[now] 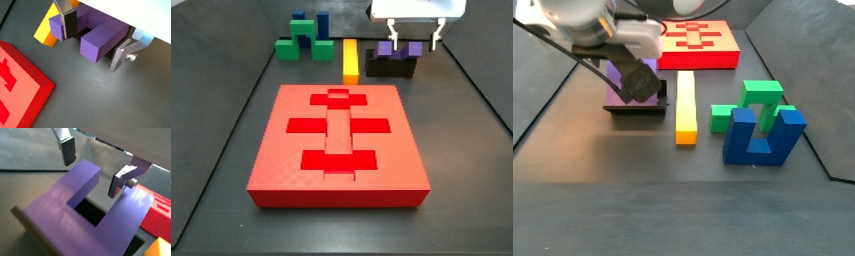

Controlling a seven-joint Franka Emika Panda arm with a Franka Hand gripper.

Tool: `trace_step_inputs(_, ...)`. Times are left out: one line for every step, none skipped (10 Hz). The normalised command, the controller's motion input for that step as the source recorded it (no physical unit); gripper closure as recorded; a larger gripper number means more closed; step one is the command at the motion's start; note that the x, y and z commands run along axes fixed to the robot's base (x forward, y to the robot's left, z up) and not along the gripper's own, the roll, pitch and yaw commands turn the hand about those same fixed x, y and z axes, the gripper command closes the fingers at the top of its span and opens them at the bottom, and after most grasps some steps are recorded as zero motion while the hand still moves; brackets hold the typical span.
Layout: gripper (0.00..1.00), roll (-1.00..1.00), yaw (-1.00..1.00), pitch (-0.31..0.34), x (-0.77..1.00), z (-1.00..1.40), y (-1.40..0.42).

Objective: Pick up the purple object. Move up. Place the purple object on the fixture. Regrasp the purple object. Move to above the board. Insert the purple object.
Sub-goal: Regrasp the purple object.

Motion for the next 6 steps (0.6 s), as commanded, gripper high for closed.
trace_step_inputs(0.0, 0.0, 0.08, 0.003, -0.02, 0.97, 0.0)
trace_step_inputs(0.0, 0.0, 0.13, 0.0, -0.01, 0.95, -0.08)
trace_step_inputs(0.0, 0.06, 0.19, -0.106, -0.03, 0.85, -0.16)
trace_step_inputs(0.0, 0.55, 0.27, 0.0, -0.05, 0.74, -0.3)
trace_step_inputs(0.0, 0.86, 0.29, 0.034, 0.0, 0.62, -0.33)
trace_step_inputs(0.0, 0.95, 0.27, 0.12, 0.04, 0.58, -0.29)
